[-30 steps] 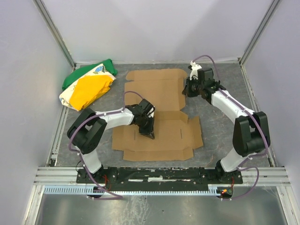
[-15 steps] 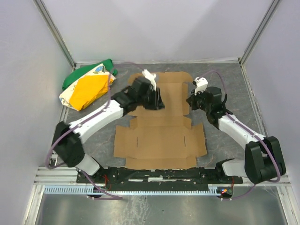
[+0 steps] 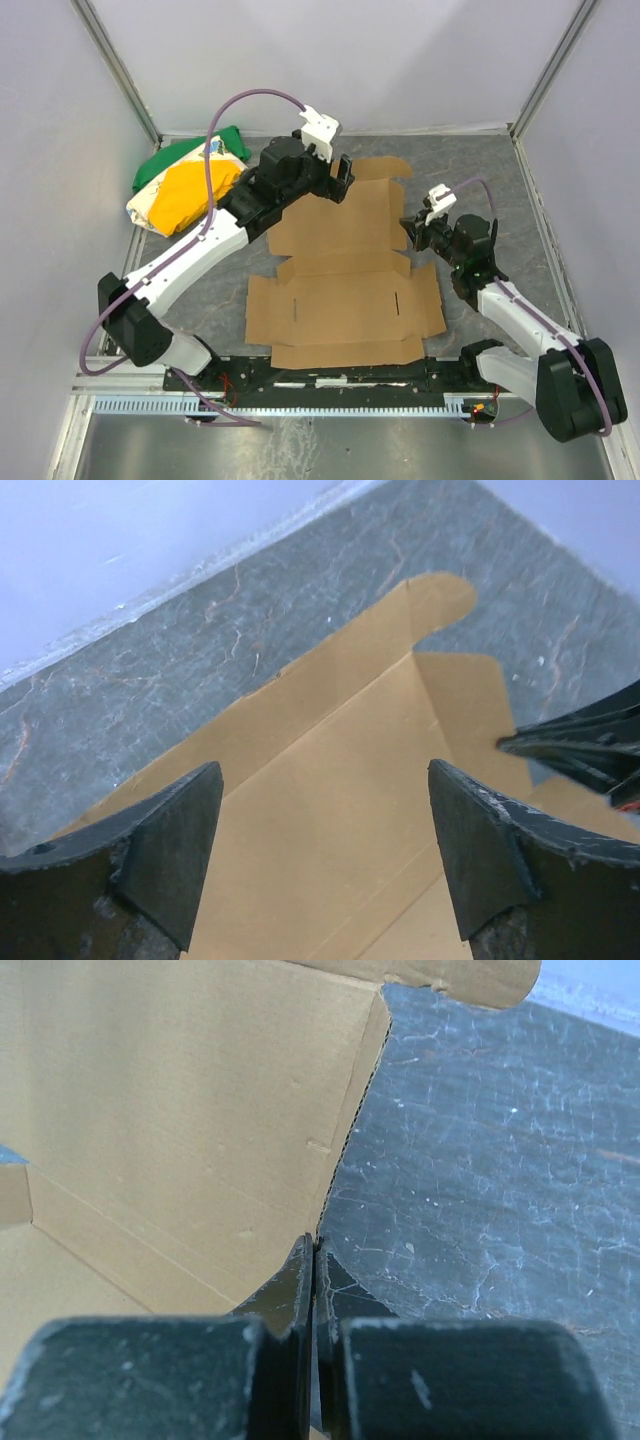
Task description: Fold the paper box
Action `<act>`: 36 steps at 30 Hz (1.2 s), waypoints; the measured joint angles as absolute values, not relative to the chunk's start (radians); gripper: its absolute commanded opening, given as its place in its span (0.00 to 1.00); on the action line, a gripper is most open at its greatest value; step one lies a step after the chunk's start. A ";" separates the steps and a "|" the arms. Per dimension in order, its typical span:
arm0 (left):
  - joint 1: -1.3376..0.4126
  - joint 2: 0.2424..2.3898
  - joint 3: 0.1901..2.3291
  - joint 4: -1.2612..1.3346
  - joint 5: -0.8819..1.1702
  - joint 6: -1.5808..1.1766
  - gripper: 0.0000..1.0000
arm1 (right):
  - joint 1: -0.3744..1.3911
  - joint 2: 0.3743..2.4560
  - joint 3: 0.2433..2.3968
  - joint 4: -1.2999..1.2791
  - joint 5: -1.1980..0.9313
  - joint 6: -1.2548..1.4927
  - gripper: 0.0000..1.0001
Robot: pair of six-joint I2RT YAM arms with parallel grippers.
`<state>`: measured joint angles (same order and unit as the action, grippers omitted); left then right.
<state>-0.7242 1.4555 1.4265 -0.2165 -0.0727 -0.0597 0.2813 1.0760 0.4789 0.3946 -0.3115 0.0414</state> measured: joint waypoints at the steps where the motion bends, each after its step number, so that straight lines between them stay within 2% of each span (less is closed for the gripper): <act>1: -0.722 1.472 1.428 -0.223 -0.063 -0.031 0.92 | 0.281 1.057 0.466 0.403 -0.318 0.031 0.02; 6: -0.710 1.497 1.439 -0.257 -0.022 0.101 0.98 | 0.281 0.995 0.425 0.433 -0.353 -0.001 0.02; 9: -0.694 1.496 1.439 -0.248 0.017 0.184 0.99 | 0.281 0.968 0.408 0.434 -0.380 -0.011 0.02; 22: -0.561 1.534 1.440 -0.254 0.344 0.324 0.94 | 0.281 0.883 0.379 0.426 -0.411 -0.036 0.01; 25: -0.522 1.538 1.440 -0.263 0.463 0.331 0.87 | 0.281 0.883 0.376 0.425 -0.411 -0.039 0.02; 29: -0.490 1.541 1.440 -0.265 0.569 0.332 0.67 | 0.281 0.883 0.375 0.425 -0.413 -0.041 0.02; 34: -0.482 1.551 1.440 -0.297 0.666 0.337 0.65 | 0.281 0.884 0.375 0.424 -0.419 -0.043 0.02; 36: -0.482 1.554 1.438 -0.309 0.677 0.338 0.60 | 0.281 0.884 0.375 0.424 -0.420 -0.043 0.02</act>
<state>-0.4816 1.5539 1.4384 -0.3092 0.6773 0.3382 0.2813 0.8841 0.3752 0.4244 -0.4202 -0.0429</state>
